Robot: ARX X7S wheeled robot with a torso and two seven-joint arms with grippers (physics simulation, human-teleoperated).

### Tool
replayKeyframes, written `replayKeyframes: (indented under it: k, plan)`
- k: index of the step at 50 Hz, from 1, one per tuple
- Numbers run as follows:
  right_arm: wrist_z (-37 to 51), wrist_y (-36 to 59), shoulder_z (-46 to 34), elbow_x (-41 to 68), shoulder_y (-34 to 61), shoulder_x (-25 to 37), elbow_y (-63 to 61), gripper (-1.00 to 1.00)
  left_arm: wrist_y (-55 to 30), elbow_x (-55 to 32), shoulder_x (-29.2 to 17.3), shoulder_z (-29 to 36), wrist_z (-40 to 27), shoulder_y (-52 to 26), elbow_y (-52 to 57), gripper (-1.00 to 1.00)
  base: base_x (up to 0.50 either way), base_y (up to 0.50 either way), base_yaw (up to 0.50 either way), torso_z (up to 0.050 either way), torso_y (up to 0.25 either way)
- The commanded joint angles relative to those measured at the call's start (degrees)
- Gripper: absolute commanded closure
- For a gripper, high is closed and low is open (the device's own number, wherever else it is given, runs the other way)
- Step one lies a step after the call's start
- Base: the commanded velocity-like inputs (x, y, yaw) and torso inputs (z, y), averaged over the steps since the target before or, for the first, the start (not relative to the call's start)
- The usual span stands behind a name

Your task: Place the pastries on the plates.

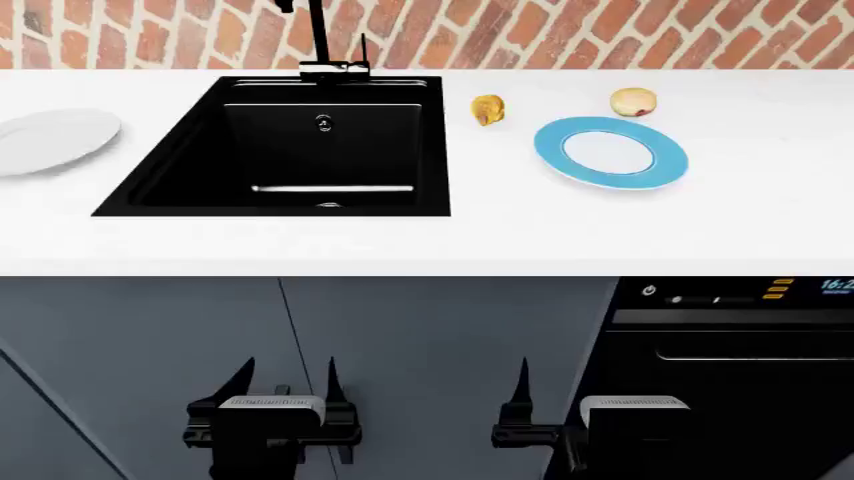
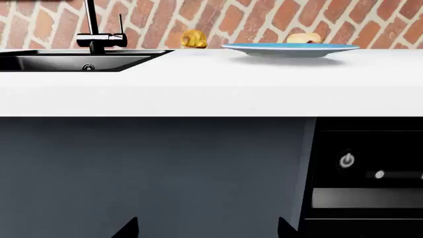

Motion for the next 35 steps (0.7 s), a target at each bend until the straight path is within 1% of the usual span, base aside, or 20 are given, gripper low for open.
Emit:
replayKeyframes:
  k: [1,12,35]
  plan:
    - [1.14,-0.84,-1.06,1.2,0.08,0.81,0.35,-1.0,-0.03,-0.93,-0.91,1.01,-1.07,-0.03,-0.02,-1.0,0.0,0.0,0.0,0.0,0.0]
    - [3.71,-0.07,-3.51,1.94,0.23,2.7,0.65,-1.0,-0.41,-2.36,-2.38,3.7,-3.52,-1.05,-0.77,-1.0,0.0,-0.02,0.0,0.0,0.0]
    - [6.42,0.03,-5.74,2.85,0.7,4.63,1.01,-1.0,-0.41,-5.06,-4.58,5.8,-5.4,-0.74,-0.31,-1.0,0.0,-0.5,0.0,0.0,0.0]
